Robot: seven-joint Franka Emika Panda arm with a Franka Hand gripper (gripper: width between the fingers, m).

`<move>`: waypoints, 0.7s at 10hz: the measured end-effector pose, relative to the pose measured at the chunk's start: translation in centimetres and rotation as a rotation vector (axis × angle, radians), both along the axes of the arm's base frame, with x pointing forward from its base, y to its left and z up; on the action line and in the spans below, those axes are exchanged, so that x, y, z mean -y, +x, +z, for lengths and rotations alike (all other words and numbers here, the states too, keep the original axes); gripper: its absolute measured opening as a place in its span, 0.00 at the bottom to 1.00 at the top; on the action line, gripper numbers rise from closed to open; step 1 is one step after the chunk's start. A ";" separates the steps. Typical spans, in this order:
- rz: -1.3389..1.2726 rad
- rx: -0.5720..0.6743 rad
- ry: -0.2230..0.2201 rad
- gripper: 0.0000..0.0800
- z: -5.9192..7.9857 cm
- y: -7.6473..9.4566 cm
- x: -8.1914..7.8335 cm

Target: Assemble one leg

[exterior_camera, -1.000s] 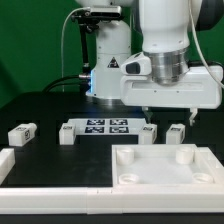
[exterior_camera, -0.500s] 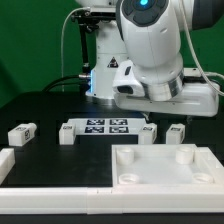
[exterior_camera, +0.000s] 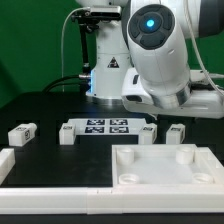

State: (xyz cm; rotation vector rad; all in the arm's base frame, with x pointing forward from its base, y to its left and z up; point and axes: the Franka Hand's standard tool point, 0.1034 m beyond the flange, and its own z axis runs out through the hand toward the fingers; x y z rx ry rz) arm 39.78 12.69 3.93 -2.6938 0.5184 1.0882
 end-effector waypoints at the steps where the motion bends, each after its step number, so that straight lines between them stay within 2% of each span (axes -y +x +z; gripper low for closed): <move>1: 0.001 0.001 -0.003 0.81 -0.4 -0.1 -0.1; 4: 0.009 -0.028 0.004 0.81 -1.4 -0.2 -0.6; 7: 0.016 -0.029 0.001 0.81 -1.5 -0.3 -1.0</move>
Offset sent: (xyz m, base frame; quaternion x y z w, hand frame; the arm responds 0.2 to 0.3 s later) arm 0.0037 0.0089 -0.0061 -0.0043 0.0090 0.0010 0.9999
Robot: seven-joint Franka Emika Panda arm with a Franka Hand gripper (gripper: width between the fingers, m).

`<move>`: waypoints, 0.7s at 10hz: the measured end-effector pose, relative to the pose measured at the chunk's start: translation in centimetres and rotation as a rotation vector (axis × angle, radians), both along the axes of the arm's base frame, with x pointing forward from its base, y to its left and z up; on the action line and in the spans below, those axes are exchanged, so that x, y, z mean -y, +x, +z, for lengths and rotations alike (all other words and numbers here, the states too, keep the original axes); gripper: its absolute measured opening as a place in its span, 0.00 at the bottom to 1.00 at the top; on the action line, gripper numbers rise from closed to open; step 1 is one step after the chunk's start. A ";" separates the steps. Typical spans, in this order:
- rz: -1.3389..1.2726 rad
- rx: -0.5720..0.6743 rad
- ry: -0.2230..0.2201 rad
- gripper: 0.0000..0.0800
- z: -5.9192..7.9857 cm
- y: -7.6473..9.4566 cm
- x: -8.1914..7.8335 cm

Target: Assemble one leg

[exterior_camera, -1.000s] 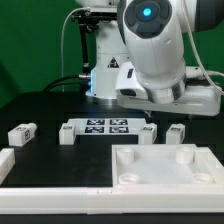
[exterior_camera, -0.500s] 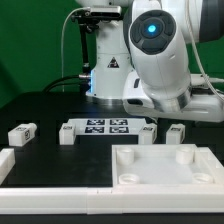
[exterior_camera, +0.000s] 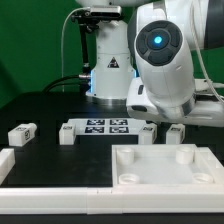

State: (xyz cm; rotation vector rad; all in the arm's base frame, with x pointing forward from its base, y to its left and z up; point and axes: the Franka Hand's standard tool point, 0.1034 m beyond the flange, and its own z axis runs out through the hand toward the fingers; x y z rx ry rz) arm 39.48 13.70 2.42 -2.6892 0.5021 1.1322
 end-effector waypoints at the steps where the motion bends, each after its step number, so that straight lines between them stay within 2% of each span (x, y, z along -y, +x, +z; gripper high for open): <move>1: 0.002 0.002 0.003 0.81 -0.1 0.0 0.1; 5: -0.006 0.004 0.006 0.81 -0.9 -0.2 1.4; 7: -0.006 0.001 0.004 0.81 -1.0 -0.2 1.3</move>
Offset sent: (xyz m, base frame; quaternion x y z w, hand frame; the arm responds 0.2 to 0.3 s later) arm -0.0002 -0.0153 -0.0102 0.0031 0.0149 -0.0194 0.9997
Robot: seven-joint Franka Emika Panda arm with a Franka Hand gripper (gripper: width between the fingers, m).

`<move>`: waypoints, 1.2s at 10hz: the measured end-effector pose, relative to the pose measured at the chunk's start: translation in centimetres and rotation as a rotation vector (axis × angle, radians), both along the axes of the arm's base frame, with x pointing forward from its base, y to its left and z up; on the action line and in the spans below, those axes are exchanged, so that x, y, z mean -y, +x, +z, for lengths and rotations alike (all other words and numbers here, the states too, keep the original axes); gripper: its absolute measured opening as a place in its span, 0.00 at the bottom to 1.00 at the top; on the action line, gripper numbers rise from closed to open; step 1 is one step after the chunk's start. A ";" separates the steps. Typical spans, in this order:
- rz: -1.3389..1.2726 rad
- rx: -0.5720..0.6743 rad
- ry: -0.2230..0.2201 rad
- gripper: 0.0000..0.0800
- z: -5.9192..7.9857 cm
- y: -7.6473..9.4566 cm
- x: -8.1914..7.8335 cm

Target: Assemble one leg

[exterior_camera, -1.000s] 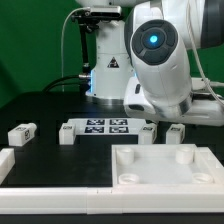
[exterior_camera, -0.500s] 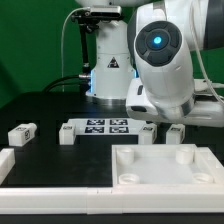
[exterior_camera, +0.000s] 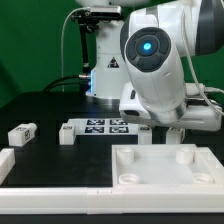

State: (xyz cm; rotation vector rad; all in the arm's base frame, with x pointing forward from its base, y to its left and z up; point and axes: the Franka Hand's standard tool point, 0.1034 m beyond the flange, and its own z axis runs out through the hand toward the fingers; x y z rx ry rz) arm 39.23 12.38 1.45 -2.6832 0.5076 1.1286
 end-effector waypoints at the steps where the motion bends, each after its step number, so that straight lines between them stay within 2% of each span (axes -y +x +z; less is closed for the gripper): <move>1: 0.002 0.000 0.000 0.81 0.0 0.0 -0.1; 2: 0.004 0.000 0.000 0.81 0.0 0.0 -0.2; 3: 0.004 0.000 0.000 0.70 0.0 -0.1 -0.2; 4: 0.005 0.000 0.000 0.70 0.0 -0.1 -0.2; 5: 0.004 0.000 0.000 0.45 0.0 -0.1 -0.2; 6: 0.004 -0.001 0.000 0.36 0.0 -0.1 -0.2; 12: 0.009 -0.002 -0.001 0.36 0.2 -0.1 -0.2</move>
Offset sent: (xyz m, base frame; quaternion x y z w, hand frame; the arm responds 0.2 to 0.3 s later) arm -0.0011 0.0019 0.0018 -0.0129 0.0075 0.0102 0.9998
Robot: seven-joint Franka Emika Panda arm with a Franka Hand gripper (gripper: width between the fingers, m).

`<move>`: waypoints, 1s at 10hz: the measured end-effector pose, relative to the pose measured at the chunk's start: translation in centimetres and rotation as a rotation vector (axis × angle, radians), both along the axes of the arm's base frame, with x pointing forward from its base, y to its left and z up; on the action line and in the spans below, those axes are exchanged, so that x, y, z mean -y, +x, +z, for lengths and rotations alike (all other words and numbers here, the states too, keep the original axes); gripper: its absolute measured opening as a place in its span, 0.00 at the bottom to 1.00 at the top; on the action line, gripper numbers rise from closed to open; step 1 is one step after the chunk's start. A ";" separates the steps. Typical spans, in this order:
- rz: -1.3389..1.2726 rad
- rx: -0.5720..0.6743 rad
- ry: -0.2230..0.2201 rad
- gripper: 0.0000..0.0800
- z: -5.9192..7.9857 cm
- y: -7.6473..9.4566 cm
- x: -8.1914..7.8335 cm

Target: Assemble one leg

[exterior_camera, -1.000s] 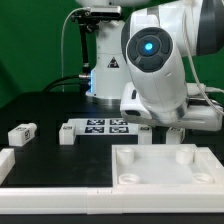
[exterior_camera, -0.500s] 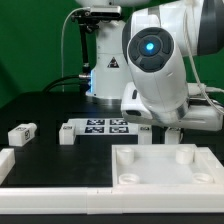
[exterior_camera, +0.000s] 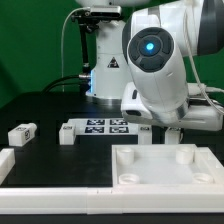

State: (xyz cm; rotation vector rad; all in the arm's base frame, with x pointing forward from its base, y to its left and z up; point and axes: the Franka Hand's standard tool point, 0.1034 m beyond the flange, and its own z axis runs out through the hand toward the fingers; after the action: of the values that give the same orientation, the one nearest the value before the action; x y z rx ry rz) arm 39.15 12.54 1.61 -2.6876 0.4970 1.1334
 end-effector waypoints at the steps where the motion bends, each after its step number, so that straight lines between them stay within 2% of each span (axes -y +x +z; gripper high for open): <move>1: 0.013 0.007 -0.001 0.36 1.1 0.2 0.1; 3: 0.021 0.015 0.010 0.36 3.8 0.8 0.1; 4: 0.025 0.024 0.016 0.36 4.8 1.4 0.0; 5: 0.025 0.058 0.010 0.36 5.1 2.0 -0.2; 7: 0.024 0.065 0.008 0.36 5.0 2.0 -0.2; 8: 0.027 0.189 -0.015 0.36 4.4 3.2 -0.1; 9: 0.065 0.287 -0.045 0.36 3.5 3.1 0.7; 10: 0.103 0.383 -0.079 0.36 3.4 3.7 1.0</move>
Offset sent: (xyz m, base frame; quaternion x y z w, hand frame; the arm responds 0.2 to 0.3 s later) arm 0.0187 -0.0029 0.0552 -0.0268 -0.0152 -0.0344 0.9989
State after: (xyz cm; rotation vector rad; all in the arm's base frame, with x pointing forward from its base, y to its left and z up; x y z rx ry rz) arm 42.89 11.51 5.00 -2.9279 0.3474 0.6031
